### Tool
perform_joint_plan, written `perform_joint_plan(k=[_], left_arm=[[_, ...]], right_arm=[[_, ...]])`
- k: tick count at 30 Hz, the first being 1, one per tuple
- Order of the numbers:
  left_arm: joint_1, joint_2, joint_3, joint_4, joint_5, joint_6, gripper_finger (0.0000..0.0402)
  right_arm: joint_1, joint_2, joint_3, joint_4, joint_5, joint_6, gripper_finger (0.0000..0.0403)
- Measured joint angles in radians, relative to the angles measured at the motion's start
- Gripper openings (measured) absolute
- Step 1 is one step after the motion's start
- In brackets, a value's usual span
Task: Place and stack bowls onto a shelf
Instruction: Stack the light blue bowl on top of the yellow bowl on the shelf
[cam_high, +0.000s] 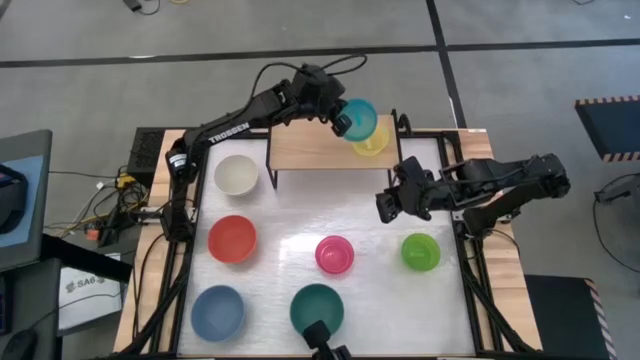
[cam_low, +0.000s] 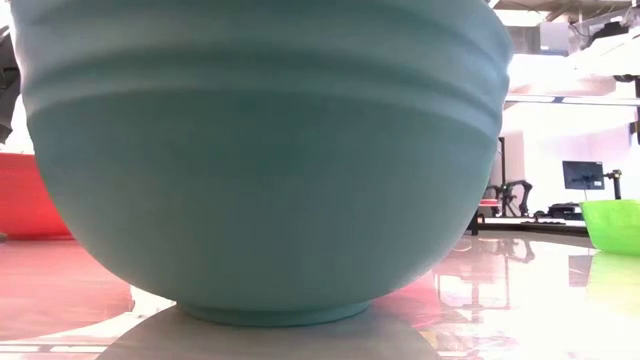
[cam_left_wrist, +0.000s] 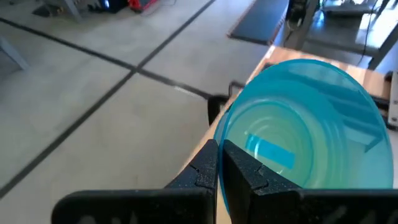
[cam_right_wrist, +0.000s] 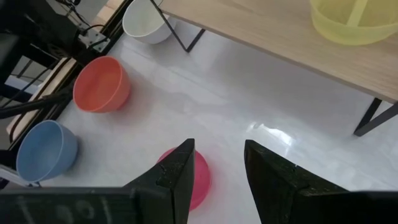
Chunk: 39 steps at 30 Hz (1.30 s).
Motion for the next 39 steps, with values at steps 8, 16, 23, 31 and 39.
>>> perform_joint_plan(k=[8,16,23,31,39], left_arm=[[-0.023,0.000,-0.001,0.052,0.075,-0.066,0.0000],[-0.054,0.074,-0.002,0.029,0.051,-0.068,0.0000],[-0.049,0.093,-0.001,0.019,0.024,-0.081,0.0000],[-0.042,0.075,0.014,0.050,0.024,-0.086,0.0000],[-0.035,0.075,0.014,0.041,0.015,-0.092,0.0000]], right_arm=[[0.002,0.000,0.000,0.002,0.001,0.002,0.0164],[0.001,0.000,0.000,0.025,0.001,0.012,0.0164],[0.022,0.000,0.000,0.046,0.001,0.026,0.0164],[0.064,0.000,0.000,0.035,0.055,0.037,0.0164],[0.008,0.000,0.000,0.070,0.048,0.029,0.0164]])
